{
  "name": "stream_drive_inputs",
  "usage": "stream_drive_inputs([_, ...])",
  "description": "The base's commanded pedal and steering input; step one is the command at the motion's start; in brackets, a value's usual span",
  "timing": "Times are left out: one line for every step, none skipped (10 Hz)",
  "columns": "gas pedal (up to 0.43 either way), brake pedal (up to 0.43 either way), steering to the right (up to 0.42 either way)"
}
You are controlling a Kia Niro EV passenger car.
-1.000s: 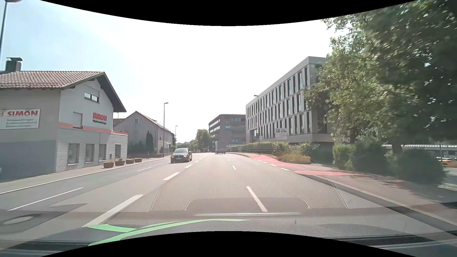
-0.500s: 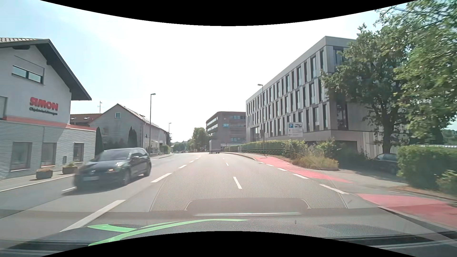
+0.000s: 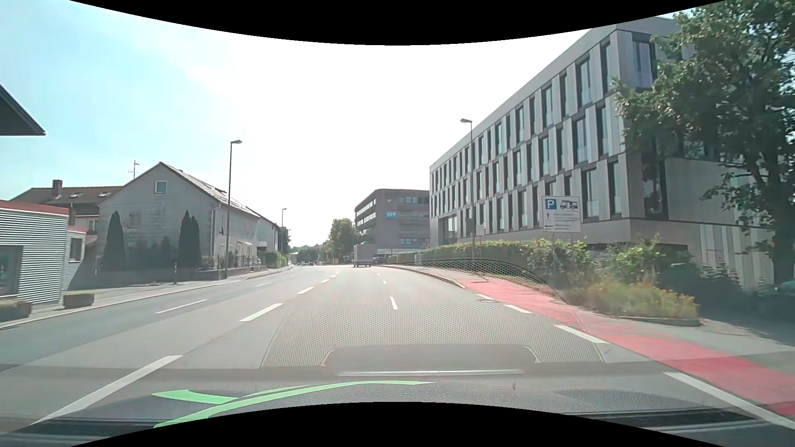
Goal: Follow the waypoints while adhering to traffic rules and regulations
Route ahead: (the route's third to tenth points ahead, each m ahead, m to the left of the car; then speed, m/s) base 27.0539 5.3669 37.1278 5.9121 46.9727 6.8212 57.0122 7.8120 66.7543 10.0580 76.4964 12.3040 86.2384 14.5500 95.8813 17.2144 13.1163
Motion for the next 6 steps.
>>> stream_drive_inputs([0.11, 0.0, 0.002])
stream_drive_inputs([0.11, 0.0, 0.001])
stream_drive_inputs([0.11, 0.0, 0.001])
stream_drive_inputs([0.098, 0.0, 0.0])
stream_drive_inputs([0.098, 0.0, 0.0])
stream_drive_inputs([0.098, 0.0, 0.0])
